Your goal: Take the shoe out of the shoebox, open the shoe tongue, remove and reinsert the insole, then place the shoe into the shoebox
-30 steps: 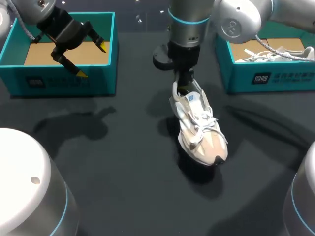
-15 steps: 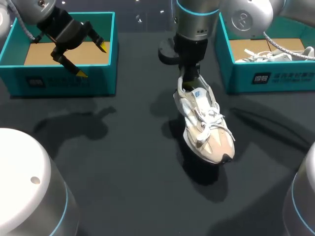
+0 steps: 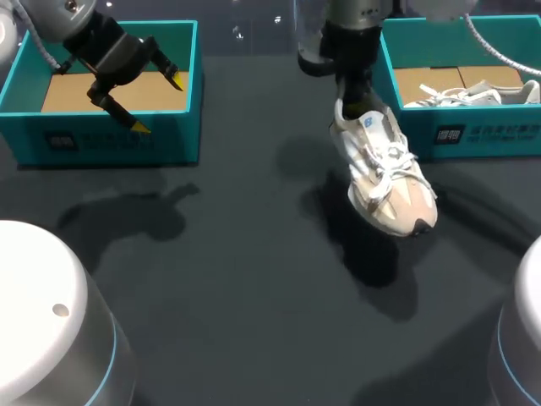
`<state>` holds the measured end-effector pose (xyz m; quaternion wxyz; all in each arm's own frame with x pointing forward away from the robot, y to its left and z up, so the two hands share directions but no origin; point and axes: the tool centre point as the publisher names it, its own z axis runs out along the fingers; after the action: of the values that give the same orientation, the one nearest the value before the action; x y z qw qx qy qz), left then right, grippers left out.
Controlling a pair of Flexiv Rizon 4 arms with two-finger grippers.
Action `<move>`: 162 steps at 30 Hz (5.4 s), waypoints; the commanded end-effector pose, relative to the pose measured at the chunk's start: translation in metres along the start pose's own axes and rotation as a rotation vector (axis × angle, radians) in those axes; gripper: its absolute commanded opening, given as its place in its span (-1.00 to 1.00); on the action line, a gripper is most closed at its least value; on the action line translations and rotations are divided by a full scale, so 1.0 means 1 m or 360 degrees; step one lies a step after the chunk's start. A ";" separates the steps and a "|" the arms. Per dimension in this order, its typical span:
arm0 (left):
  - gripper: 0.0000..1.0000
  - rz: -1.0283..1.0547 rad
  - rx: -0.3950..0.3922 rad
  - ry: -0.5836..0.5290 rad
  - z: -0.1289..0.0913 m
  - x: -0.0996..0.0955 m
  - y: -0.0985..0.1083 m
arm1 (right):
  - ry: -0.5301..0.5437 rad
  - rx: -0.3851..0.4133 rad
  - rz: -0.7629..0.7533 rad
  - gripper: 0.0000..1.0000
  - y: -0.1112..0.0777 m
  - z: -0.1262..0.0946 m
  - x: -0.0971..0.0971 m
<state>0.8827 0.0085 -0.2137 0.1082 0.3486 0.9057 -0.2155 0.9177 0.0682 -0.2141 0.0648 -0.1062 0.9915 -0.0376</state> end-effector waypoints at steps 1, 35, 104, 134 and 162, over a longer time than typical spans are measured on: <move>1.00 0.0000 -0.0003 0.0002 0.000 0.000 0.000 | -0.0015 0.0003 -0.0013 -1.00 -0.037 -0.030 -0.007; 1.00 0.0000 -0.0003 0.0002 0.000 0.000 0.000 | -0.0018 0.0112 0.0047 -1.00 -0.308 -0.038 -0.179; 1.00 0.0000 -0.0003 0.0002 0.000 0.000 0.000 | -0.0311 -0.0040 0.2426 -1.00 -0.437 0.010 -0.112; 1.00 0.0000 -0.0003 0.0002 0.000 0.000 0.000 | -0.0354 0.0225 0.2802 -1.00 -0.449 0.048 -0.124; 1.00 0.0000 -0.0003 0.0002 0.000 0.000 0.000 | -0.0347 0.0273 0.2886 -1.00 -0.452 0.100 -0.140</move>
<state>0.8827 0.0085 -0.2137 0.1082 0.3486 0.9057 -0.2155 1.1487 -0.3484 -0.2514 0.1734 0.7131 0.6787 -0.0273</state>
